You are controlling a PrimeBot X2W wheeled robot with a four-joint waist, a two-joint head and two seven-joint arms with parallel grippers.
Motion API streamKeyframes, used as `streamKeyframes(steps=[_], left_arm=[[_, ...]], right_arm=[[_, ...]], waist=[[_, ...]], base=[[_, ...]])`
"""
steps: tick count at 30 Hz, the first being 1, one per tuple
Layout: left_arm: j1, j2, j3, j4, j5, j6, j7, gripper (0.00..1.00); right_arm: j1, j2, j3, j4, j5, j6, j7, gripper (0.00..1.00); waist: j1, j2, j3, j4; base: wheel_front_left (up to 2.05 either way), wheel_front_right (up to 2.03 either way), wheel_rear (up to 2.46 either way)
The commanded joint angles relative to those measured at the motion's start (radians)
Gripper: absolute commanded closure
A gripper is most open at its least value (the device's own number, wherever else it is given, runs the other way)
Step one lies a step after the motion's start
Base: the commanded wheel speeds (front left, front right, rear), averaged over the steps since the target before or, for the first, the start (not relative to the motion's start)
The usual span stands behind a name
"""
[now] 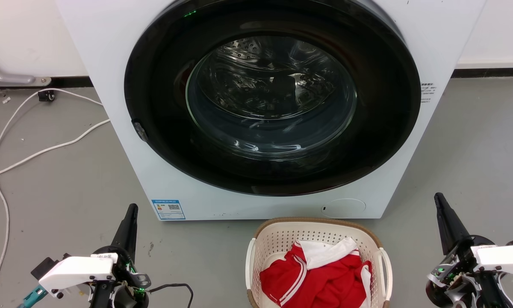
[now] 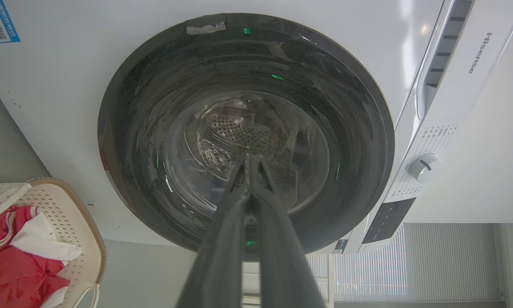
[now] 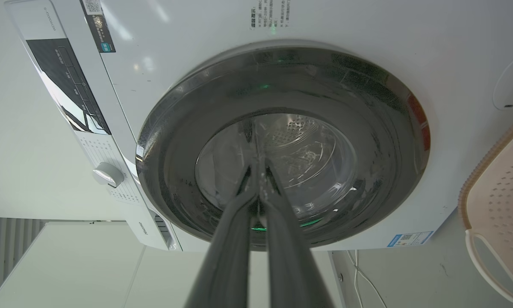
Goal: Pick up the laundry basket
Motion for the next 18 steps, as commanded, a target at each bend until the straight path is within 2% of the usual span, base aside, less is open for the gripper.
streamKeyframes(steps=[1, 18], left_arm=[[-0.01, 0.0, 0.003, 0.001, 0.003, -0.003, 0.005, 1.0], [-0.01, -0.002, 0.005, 0.001, 0.004, -0.003, 0.008, 1.0]], right_arm=[[-0.01, 0.002, -0.002, 0.001, -0.005, 0.0, 0.003, 1.0], [-0.011, 0.005, -0.006, 0.001, -0.009, 0.0, 0.006, 1.0]], waist=[[0.0, 0.0, 0.0, 0.0], [0.0, 0.0, 0.0, 0.0]], base=[[0.0, 0.0, 0.0], [0.0, 0.0, 0.0]])
